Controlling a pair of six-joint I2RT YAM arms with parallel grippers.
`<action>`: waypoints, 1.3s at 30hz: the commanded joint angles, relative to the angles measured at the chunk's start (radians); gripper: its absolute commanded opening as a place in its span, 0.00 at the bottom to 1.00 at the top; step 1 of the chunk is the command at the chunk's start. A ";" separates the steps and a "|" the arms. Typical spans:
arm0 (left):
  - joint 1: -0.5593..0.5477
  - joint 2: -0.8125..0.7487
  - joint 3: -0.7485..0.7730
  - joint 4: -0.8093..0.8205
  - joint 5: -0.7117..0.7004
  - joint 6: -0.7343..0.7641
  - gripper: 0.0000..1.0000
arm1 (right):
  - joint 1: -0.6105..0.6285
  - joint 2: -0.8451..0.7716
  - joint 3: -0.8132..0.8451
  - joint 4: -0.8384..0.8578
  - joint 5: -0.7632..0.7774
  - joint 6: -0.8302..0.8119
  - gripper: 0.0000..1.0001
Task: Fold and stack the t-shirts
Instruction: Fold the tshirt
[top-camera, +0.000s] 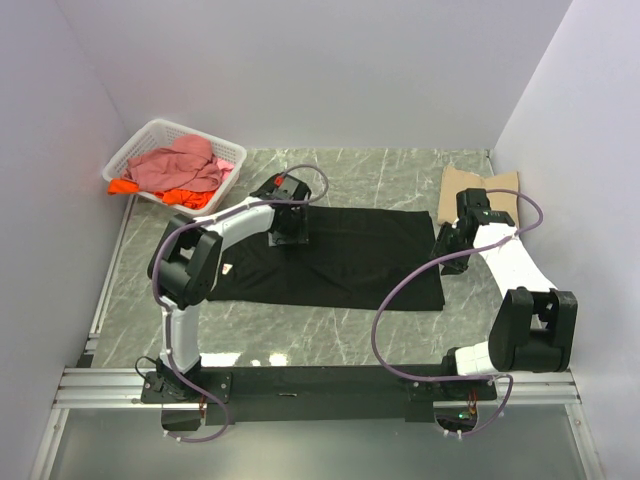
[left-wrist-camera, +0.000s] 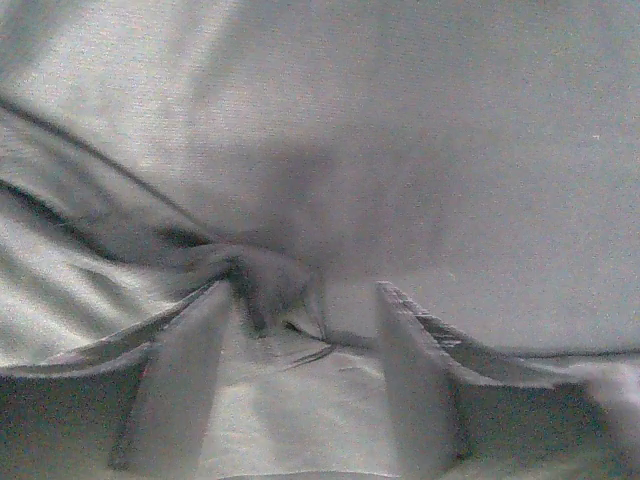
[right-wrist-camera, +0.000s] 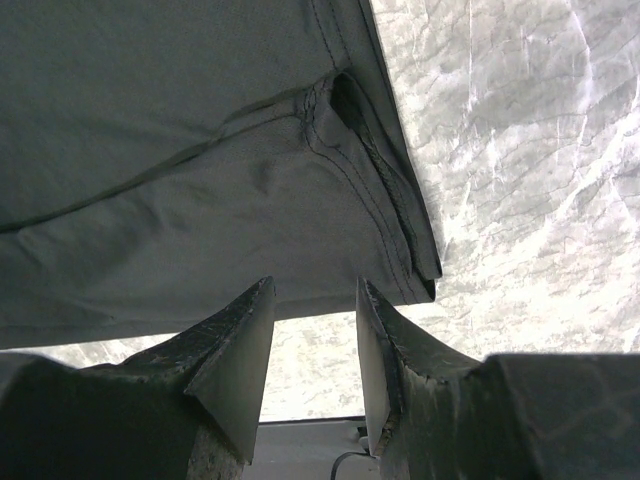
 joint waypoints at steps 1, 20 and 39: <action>-0.026 0.008 0.054 -0.005 -0.007 0.025 0.67 | -0.006 -0.006 0.002 0.009 -0.006 -0.017 0.45; -0.022 -0.222 -0.093 0.123 0.010 -0.006 0.93 | -0.006 0.005 -0.003 0.019 -0.018 -0.014 0.45; 0.058 -0.055 0.117 0.045 0.001 -0.031 0.95 | 0.004 0.020 0.060 0.043 -0.086 -0.013 0.45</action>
